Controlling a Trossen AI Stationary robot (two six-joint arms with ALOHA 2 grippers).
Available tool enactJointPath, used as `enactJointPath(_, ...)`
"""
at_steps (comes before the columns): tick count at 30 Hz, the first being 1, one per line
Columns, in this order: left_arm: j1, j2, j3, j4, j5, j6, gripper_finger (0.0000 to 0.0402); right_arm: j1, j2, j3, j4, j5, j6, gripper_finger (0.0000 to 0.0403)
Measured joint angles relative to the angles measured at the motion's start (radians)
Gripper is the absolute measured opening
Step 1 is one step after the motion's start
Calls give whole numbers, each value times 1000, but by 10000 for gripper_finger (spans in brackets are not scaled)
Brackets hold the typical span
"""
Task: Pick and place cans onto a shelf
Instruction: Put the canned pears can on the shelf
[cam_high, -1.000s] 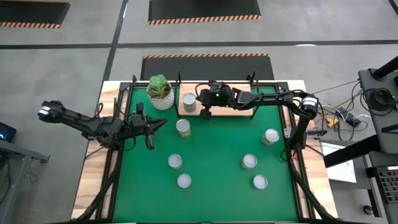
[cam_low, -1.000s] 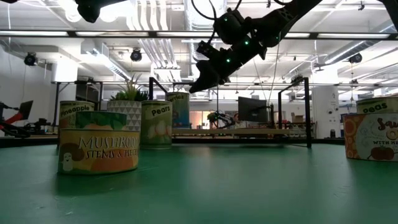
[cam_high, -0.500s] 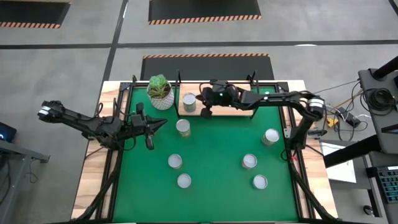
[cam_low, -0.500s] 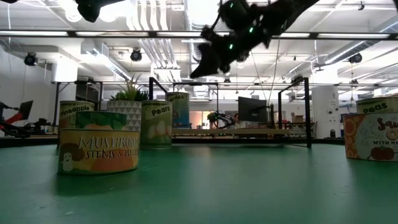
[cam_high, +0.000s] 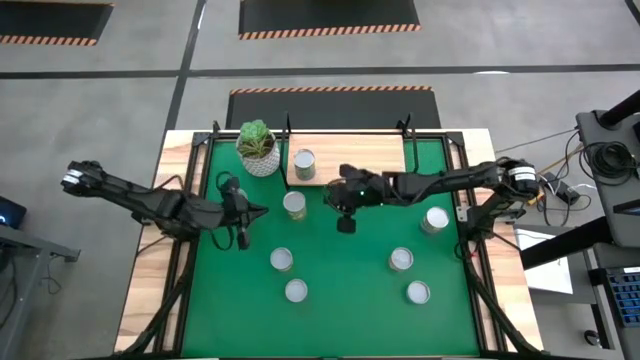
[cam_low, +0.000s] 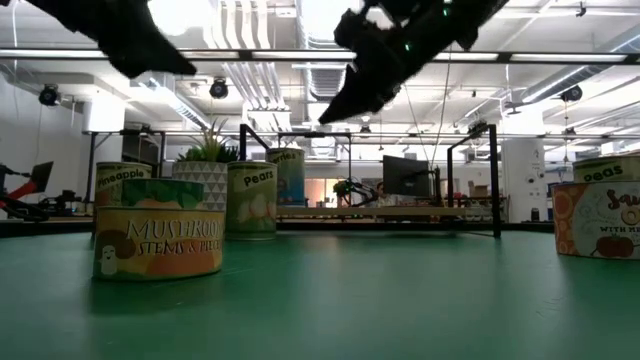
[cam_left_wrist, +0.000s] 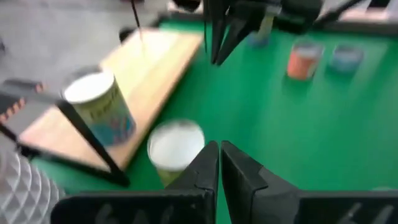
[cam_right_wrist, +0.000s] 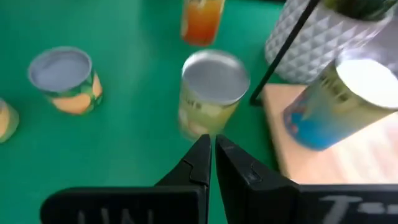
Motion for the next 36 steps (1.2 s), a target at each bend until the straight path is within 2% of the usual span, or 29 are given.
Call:
enactJointPath(6,18,133,5,-34,104,-21,0,0,85,-70,173,1,31,13)
enactJointPath(13,98,285,34,-89,112,-24,0,-5,186,-37,210,1,41,15)
enactJointPath(16,135,335,58,-87,112,-14,0,-10,213,-12,211,1,45,32)
enactJointPath(20,159,388,81,-90,111,-5,0,-27,232,15,192,1,71,86)
enactJointPath(31,199,445,84,-87,45,6,0,-41,296,63,212,5,42,291)
enactJointPath(36,217,464,84,-70,43,23,0,-42,350,105,207,-4,11,349)
